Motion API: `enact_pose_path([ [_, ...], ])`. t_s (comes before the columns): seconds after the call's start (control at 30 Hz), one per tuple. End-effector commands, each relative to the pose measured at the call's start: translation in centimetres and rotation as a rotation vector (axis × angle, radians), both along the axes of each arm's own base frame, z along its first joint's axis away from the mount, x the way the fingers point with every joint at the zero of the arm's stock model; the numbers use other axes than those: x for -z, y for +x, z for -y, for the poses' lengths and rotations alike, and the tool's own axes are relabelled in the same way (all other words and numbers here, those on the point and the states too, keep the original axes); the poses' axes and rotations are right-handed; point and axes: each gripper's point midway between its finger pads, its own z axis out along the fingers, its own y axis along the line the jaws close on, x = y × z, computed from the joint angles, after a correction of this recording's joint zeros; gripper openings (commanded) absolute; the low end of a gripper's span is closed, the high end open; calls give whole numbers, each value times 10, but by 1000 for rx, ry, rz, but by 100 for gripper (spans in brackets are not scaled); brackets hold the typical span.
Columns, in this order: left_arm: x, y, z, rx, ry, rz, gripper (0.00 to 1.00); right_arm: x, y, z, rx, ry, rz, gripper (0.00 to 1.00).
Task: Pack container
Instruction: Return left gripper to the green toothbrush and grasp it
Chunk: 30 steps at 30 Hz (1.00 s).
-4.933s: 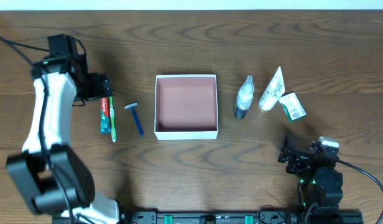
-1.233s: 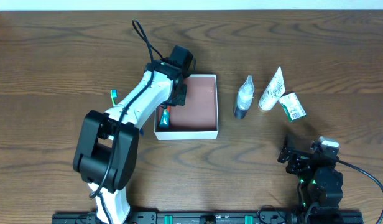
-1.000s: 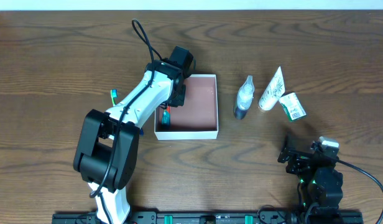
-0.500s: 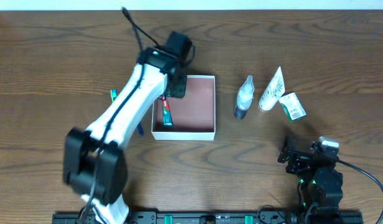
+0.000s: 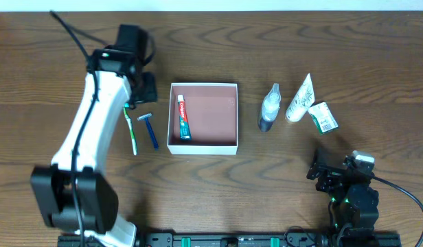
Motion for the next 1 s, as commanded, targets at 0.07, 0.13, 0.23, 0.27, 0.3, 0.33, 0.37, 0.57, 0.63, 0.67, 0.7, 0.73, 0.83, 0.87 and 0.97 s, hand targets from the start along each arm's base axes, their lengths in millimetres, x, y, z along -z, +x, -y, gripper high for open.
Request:
enact_pose_path([
  [0.07, 63, -15, -20, -97, -112, -184, 67, 0, 0, 2, 3, -12, 3, 99],
  [0.13, 79, -15, -31, -129, -115, -218, 66, 0, 0, 2, 3, -12, 3, 99],
  [0.23, 95, -14, -42, -144, -118, -237, 66, 0, 0, 2, 3, -12, 3, 99],
  [0.27, 99, -12, -45, -136, -118, -240, 66, 0, 0, 2, 3, -12, 3, 99],
  [0.3, 103, -12, -47, -128, -118, -245, 66, 0, 0, 2, 3, -12, 3, 99],
  [0.33, 106, -11, -49, -119, -118, -249, 66, 0, 0, 2, 3, -12, 3, 99],
  [0.37, 109, -11, -50, -113, -118, -254, 66, 0, 0, 2, 3, -12, 3, 99],
  [0.57, 130, -15, -51, -90, -123, -306, 65, 0, 0, 2, 3, -12, 3, 99],
  [0.63, 138, -18, -49, -92, -131, -329, 59, 0, 0, 2, 3, -12, 3, 99],
  [0.67, 140, -19, -49, -92, -131, -336, 55, 0, 0, 2, 3, -12, 3, 99],
  [0.7, 143, -20, -49, -92, -132, -345, 50, 0, 0, 2, 3, -12, 3, 99],
  [0.73, 144, -21, -49, -93, -132, -347, 43, 0, 0, 2, 3, -12, 3, 99],
  [0.83, 143, -21, -49, -93, -132, -347, 21, 0, 0, 2, 3, -12, 3, 99],
  [0.87, 143, -21, -49, -93, -132, -347, 13, 0, 0, 2, 3, -12, 3, 99],
  [0.97, 136, -22, -49, -92, -132, -345, 6, 0, 0, 2, 3, -12, 3, 99],
])
